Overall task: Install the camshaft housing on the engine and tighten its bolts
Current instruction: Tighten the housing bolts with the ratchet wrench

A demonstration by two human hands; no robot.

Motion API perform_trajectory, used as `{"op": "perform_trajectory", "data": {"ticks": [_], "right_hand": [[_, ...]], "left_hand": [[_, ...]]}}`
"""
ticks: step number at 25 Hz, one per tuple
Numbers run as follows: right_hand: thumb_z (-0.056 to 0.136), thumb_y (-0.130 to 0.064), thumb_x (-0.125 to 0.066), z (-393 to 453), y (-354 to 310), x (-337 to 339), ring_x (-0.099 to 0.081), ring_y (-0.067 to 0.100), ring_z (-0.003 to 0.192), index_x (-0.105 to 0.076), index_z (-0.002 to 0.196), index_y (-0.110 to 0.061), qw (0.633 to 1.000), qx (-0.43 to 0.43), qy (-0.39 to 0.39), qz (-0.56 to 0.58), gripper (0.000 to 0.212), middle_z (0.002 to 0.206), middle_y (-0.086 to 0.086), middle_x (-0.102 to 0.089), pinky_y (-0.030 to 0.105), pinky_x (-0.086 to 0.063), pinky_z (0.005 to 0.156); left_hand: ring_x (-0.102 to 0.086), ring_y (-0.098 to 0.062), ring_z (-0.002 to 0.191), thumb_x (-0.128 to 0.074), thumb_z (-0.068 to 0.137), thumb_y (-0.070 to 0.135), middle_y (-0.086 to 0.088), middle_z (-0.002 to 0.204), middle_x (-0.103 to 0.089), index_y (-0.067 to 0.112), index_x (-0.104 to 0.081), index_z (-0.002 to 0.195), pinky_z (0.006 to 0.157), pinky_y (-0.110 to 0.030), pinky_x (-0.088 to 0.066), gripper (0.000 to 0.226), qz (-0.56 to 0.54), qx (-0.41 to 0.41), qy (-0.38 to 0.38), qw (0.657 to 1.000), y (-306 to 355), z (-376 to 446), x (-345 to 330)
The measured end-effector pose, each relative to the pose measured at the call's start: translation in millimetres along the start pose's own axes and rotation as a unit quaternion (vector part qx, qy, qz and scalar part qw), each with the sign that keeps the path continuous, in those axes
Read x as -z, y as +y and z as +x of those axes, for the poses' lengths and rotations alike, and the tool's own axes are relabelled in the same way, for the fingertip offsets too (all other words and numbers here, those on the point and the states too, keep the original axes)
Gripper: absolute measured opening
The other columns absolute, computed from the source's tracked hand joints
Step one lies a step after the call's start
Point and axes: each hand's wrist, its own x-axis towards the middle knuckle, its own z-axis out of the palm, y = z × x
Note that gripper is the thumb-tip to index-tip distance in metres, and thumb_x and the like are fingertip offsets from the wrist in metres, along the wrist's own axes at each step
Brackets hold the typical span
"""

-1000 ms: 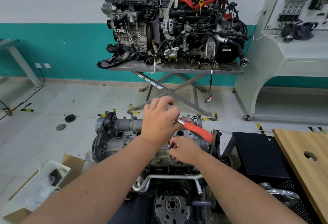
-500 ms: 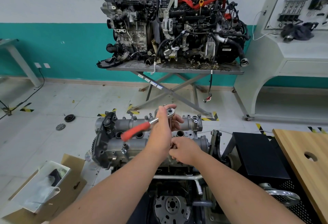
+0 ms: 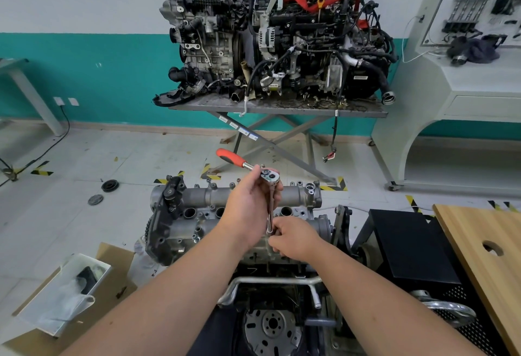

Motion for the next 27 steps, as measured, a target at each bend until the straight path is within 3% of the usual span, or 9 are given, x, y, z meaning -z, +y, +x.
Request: {"op": "perform_trajectory", "data": {"ticks": [5, 9, 13, 18, 27], "right_hand": [[0.074, -0.028, -0.053, 1.9, 0.7, 0.2, -0.069, 0.009, 0.066, -0.058, 0.076, -0.029, 1.0, -0.008, 0.001, -0.005, 0.006, 0.071, -0.011, -0.072, 0.039, -0.06, 0.077], [0.075, -0.028, -0.054, 1.0, 0.6, 0.4, -0.069, 0.01, 0.07, -0.058, 0.077, -0.029, 1.0, -0.007, 0.0, -0.004, 0.004, 0.072, -0.009, -0.073, 0.039, -0.059, 0.079], [0.077, -0.027, -0.055, -1.4, -0.7, 0.5, -0.07, 0.01, 0.07, -0.056, 0.077, -0.034, 1.0, -0.004, -0.002, 0.003, 0.008, 0.071, -0.009, -0.073, 0.041, -0.059, 0.08], [0.075, -0.026, -0.055, -3.2, -1.6, 1.0, -0.07, 0.012, 0.073, -0.057, 0.079, -0.033, 1.0, -0.002, 0.0, 0.01, 0.009, 0.071, -0.006, -0.073, 0.043, -0.059, 0.08], [0.076, -0.024, -0.055, -5.3, -3.4, 0.9, -0.071, 0.013, 0.073, -0.057, 0.076, -0.034, 1.0, -0.006, 0.009, 0.01, 0.01, 0.073, -0.006, -0.073, 0.042, -0.059, 0.08]], "left_hand": [[-0.058, -0.02, 0.07, -0.037, 0.099, 0.02, -0.006, 0.08, -0.062, 0.017, -0.057, 0.094, 0.076, -0.038, -0.037, 0.021, 0.084, 0.01, -0.016, 0.996, 10.9, -3.0, -0.1], [-0.06, -0.025, 0.071, -0.037, 0.089, 0.007, -0.007, 0.082, -0.061, 0.014, -0.046, 0.097, 0.084, -0.045, -0.031, 0.014, 0.091, 0.044, -0.077, 0.992, 23.5, -3.5, 5.2], [-0.064, -0.03, 0.081, -0.046, 0.076, 0.009, -0.008, 0.086, -0.062, 0.011, -0.045, 0.105, 0.087, -0.048, -0.042, 0.029, 0.104, 0.083, -0.144, 0.981, 38.0, -7.8, 18.5], [-0.065, -0.037, 0.094, -0.046, 0.075, 0.007, -0.01, 0.09, -0.061, 0.01, -0.048, 0.103, 0.101, -0.054, -0.034, 0.028, 0.094, 0.102, -0.175, 0.975, 44.6, -10.7, 26.4], [-0.066, -0.03, 0.079, -0.042, 0.079, 0.004, -0.008, 0.083, -0.058, 0.013, -0.046, 0.095, 0.087, -0.047, -0.041, 0.019, 0.076, 0.124, -0.139, 0.98, 50.3, -17.5, 20.4]]}}
